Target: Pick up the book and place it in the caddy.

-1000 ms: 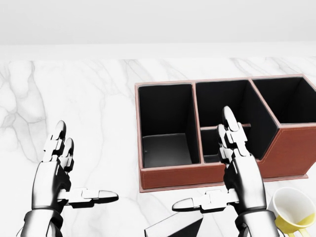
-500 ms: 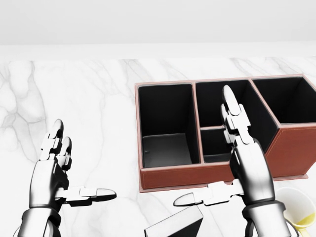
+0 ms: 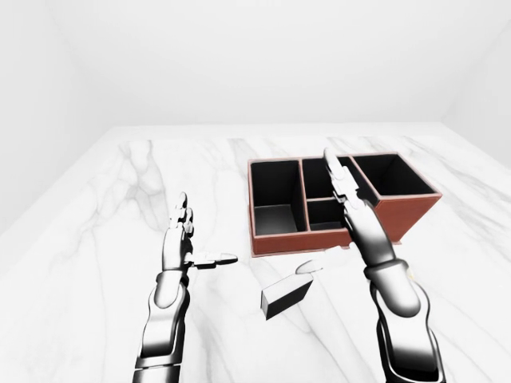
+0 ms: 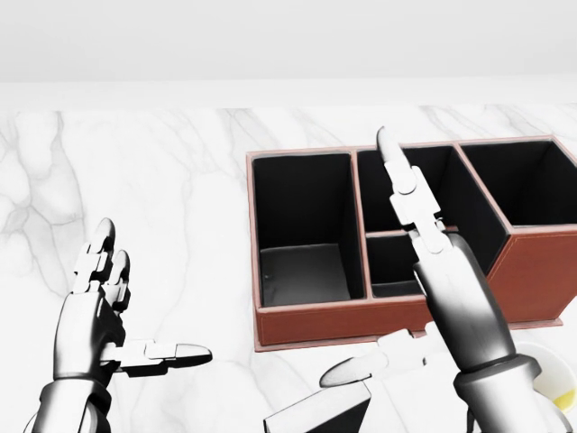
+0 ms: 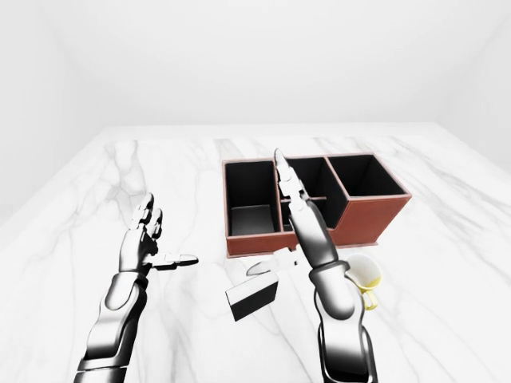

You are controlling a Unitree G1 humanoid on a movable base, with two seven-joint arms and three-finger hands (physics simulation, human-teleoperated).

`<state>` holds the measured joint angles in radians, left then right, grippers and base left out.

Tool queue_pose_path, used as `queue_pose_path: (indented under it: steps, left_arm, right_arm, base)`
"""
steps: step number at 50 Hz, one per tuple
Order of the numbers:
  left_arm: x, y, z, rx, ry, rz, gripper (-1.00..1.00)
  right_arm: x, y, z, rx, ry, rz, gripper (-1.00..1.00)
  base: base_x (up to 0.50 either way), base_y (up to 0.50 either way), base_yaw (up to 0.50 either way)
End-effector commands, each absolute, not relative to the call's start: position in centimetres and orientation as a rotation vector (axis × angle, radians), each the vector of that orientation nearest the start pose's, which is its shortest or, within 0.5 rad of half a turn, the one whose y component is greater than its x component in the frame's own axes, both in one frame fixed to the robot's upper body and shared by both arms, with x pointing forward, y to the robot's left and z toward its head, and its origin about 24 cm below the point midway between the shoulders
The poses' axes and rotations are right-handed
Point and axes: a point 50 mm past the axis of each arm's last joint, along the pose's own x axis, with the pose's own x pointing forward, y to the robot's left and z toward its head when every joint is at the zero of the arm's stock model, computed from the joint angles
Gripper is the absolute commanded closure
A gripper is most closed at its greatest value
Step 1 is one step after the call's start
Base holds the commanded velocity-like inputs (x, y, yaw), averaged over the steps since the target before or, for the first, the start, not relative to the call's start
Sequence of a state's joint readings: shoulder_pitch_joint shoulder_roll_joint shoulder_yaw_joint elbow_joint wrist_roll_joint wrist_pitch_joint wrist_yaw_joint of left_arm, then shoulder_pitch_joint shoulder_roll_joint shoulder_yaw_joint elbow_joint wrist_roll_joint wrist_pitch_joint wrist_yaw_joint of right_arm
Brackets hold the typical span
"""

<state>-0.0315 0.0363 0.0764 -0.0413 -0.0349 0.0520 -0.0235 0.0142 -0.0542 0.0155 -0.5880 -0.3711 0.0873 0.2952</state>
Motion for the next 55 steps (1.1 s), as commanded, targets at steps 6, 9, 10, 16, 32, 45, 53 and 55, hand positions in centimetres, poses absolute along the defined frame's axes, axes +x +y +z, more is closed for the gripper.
queue_pose_path:
  steps: [6, 9, 10, 16, 32, 45, 53, 55]
  left_arm:
    - [26.0, 17.2, 5.6, 0.000, -0.020, 0.047, -1.00]
    - [26.1, 17.2, 5.5, 0.000, -0.020, 0.047, -1.00]
    - [26.1, 17.2, 5.5, 0.000, -0.019, 0.047, -1.00]
    - [26.1, 17.2, 5.5, 0.001, -0.020, 0.047, -1.00]
    - [26.1, 17.2, 5.4, 0.002, -0.019, 0.047, -1.00]
    - [26.1, 17.2, 5.4, 0.002, -0.019, 0.047, -1.00]
    - [26.0, 17.2, 5.4, 0.002, -0.020, 0.048, -1.00]
    - [26.0, 17.2, 5.4, 0.003, -0.019, 0.048, -1.00]
  right_arm:
    - [20.9, -12.8, 17.6, -0.680, -0.483, 0.245, -1.00]
    - [20.4, -12.7, 17.6, -0.713, -0.477, 0.257, -1.00]
    - [20.2, -12.6, 17.6, -0.723, -0.474, 0.258, -1.00]
    - [19.5, -12.5, 17.4, -0.764, -0.448, 0.264, -1.00]
    - [18.2, -11.9, 16.8, -0.822, -0.402, 0.289, -1.00]
    - [18.2, -11.5, 15.1, -0.832, -0.329, 0.314, -1.00]
    - [18.5, -11.3, 13.7, -0.819, -0.281, 0.327, -1.00]
    - [18.7, -11.3, 13.3, -0.816, -0.267, 0.325, -1.00]
  base:
    - [0.00, 0.00, 0.00]
    - [0.00, 0.00, 0.00]
    - [0.00, 0.00, 0.00]
    - [0.00, 0.00, 0.00]
    - [0.00, 0.00, 0.00]
    - [0.00, 0.00, 0.00]
    - [0.00, 0.00, 0.00]
    - [0.00, 0.00, 0.00]
